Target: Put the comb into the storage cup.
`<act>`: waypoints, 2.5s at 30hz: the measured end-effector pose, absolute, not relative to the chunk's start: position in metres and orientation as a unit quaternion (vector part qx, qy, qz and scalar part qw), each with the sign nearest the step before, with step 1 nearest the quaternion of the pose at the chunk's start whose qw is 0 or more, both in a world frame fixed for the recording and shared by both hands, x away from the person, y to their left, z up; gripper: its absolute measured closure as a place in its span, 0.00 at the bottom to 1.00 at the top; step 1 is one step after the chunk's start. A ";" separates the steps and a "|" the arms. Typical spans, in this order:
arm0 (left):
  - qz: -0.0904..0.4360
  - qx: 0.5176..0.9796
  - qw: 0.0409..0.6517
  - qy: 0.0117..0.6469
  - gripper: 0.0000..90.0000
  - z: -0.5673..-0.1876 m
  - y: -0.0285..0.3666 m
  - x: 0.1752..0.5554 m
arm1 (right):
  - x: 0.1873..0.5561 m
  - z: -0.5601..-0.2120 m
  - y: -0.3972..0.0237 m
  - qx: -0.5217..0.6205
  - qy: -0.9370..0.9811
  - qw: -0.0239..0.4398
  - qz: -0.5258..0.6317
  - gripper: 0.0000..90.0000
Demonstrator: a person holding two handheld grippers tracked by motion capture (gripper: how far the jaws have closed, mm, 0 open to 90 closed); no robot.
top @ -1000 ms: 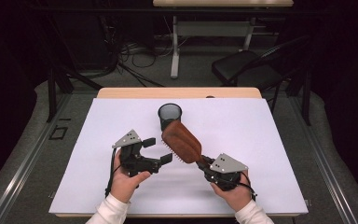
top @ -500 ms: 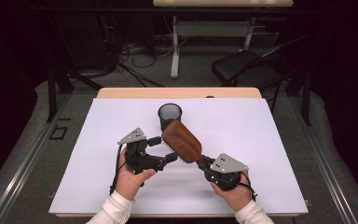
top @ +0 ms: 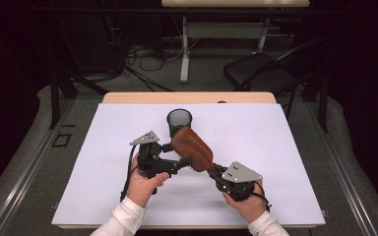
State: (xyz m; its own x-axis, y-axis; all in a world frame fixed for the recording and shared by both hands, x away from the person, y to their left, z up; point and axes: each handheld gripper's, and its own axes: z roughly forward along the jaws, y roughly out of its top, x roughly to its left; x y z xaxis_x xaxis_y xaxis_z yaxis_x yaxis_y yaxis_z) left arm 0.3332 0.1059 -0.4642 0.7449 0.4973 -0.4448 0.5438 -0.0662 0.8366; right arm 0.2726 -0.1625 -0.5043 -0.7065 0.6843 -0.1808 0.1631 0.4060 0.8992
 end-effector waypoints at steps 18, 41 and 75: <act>-0.027 0.727 0.585 0.358 0.08 -0.460 0.098 0.339 | 0.272 -0.504 -0.162 0.266 0.792 0.276 0.476 0.81; -0.038 0.720 0.584 0.373 0.18 -0.460 0.097 0.342 | 0.272 -0.504 -0.162 0.268 0.790 0.277 0.478 0.81; -0.051 0.710 0.587 0.387 0.31 -0.465 0.099 0.346 | 0.271 -0.505 -0.160 0.263 0.789 0.279 0.480 0.81</act>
State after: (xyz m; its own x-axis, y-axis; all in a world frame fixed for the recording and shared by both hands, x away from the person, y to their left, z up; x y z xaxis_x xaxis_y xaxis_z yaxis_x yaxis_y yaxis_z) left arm 0.3461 0.0992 -0.4646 0.6960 0.4895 -0.5253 0.6082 -0.0132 0.7936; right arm 0.2706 -0.1597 -0.5048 -0.7056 0.6834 -0.1874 0.1473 0.4001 0.9046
